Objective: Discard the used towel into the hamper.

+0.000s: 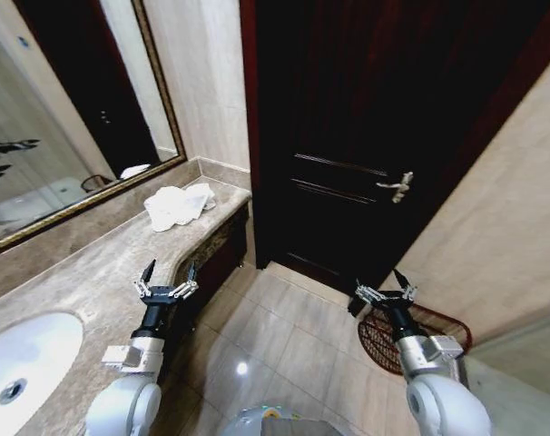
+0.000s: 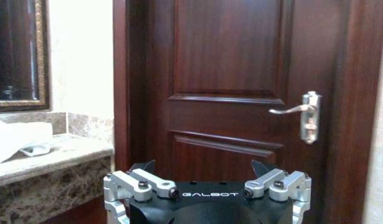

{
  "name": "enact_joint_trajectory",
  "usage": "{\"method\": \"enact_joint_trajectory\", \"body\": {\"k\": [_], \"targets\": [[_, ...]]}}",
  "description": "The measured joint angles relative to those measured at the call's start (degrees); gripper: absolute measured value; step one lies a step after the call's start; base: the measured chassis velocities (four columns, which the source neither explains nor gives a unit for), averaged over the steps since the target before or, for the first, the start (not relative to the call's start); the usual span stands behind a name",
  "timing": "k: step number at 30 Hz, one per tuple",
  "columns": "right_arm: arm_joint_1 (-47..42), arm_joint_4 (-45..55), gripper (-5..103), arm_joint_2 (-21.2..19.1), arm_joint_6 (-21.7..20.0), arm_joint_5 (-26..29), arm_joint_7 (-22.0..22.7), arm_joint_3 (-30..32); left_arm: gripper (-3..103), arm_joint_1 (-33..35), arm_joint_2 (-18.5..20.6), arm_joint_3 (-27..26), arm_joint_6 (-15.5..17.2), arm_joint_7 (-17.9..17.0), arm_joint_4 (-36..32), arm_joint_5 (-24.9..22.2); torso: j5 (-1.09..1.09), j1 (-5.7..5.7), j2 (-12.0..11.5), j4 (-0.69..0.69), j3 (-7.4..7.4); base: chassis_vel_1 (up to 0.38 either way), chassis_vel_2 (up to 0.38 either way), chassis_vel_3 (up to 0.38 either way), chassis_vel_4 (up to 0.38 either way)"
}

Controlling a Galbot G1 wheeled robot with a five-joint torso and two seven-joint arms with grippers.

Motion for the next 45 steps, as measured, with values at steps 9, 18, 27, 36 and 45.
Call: {"method": "enact_joint_trajectory", "body": {"k": [9, 18, 27, 36, 45], "targets": [[0.0, 0.0, 100, 0.1, 0.0, -0.2, -0.1, -0.2, 100, 0.0, 0.0, -0.1, -0.2, 0.0, 0.5, -0.1, 0.0, 0.0, 0.0, 0.0, 0.0, -0.01, 0.149, 0.15, -0.013], [-0.1, 0.0, 100, 0.1, 0.2, -0.6, -0.1, -0.4, 100, 0.0, 0.0, -0.2, -0.6, 0.1, 0.8, -0.1, 0.0, 0.0, 0.0, 0.0, 0.0, -0.009, 0.141, 0.141, -0.015], [-0.2, 0.2, 100, 0.2, 0.2, -0.8, -0.1, -0.4, 100, 0.0, 0.1, -0.3, -0.9, 0.2, 0.8, -0.1, 0.0, 0.0, 0.0, 0.0, 0.0, -0.021, 0.142, 0.133, -0.023], [-0.7, 0.0, 100, 0.3, 0.6, -0.8, -0.3, -0.2, 100, 0.2, 0.0, 0.2, -0.8, -0.7, 0.3, -1.6, 0.01, 0.0, 0.0, 0.0, 0.0, -0.051, 0.105, 0.097, -0.062], [-0.7, 0.0, 100, 0.3, 0.7, -0.9, -0.5, -0.4, 100, 0.2, 0.0, -0.1, -0.8, -0.9, 0.4, -0.9, 0.0, 0.0, 0.0, 0.0, 0.0, -0.091, 0.079, 0.082, -0.094]]}}
